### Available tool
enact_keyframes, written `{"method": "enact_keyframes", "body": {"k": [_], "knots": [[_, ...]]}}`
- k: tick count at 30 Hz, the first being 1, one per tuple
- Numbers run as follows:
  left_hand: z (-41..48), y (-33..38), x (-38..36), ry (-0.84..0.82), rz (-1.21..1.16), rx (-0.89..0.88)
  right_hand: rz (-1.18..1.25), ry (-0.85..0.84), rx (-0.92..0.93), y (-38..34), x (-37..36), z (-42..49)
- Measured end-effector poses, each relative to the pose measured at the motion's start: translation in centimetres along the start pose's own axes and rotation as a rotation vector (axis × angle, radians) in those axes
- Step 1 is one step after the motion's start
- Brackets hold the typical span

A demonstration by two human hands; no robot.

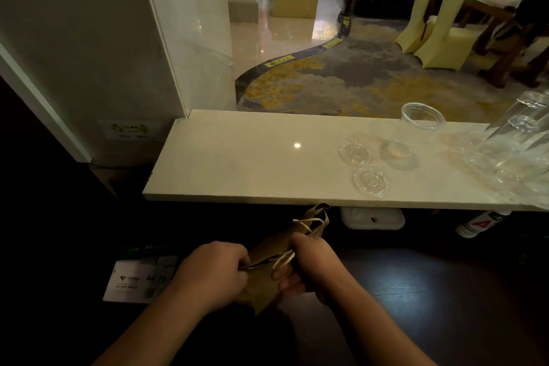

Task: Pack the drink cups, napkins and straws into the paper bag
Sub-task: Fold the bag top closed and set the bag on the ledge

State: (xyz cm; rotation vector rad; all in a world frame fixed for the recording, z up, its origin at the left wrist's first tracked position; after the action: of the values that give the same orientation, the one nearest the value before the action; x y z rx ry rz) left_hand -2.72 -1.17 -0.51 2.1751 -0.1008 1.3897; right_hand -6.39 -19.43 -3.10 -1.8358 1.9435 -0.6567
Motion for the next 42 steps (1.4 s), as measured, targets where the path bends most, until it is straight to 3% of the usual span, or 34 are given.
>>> {"method": "enact_keyframes", "body": {"k": [3,6,9,12,16,17,21,24,30,42], "knots": [[0.0,0.1,-0.9,-0.046,-0.052,-0.062,0.047,-0.043,0.025,0.3,-0.3,-0.1],[0.7,0.4,-1.3,0.055,0.145,-0.134,0.051,-0.076,0.083,-0.1,-0.5,-0.3],[1.6,-0.3,-0.4,0.104,0.206,-0.108,-0.168,-0.085,0.272,-1.6,0.4,-1.7],[2.4,-1.2,0.8,0.087,0.197,-0.116,-0.549,0.164,0.541,-3.7,2.9,-3.4],[3.3,-2.1,1.4,0.037,0.217,-0.140,-0.739,0.517,0.834,-5.8,5.6,-4.9],[3.4,-2.1,1.5,0.043,0.226,-0.151,-0.841,0.514,0.838,-6.0,6.0,-4.4],[3.8,-2.5,2.0,0.074,0.211,-0.132,-1.172,0.291,0.555,-4.6,6.7,-0.3],[4.0,-2.8,2.5,0.097,0.236,-0.115,-1.303,0.379,0.568,-4.1,6.7,1.4],[4.0,-3.4,2.6,0.135,0.231,-0.067,-1.235,0.482,0.578,-4.4,7.8,1.9],[3.6,-4.6,1.9,0.086,0.058,-0.007,-0.992,0.284,0.499,-3.9,7.5,2.0]]}}
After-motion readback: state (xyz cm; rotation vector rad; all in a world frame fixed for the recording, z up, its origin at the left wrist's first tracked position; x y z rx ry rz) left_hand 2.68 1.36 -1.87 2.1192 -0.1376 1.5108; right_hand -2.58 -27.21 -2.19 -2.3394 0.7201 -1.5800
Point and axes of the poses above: each hand's wrist, its own z-axis towards the middle knuckle, its own x-axis out of the back of the hand, y = z × x, the point moved 4 cm from there along z, towards the middle knuckle, and after that the axes turned 9 degrees about -x, right-handed, at the moved point
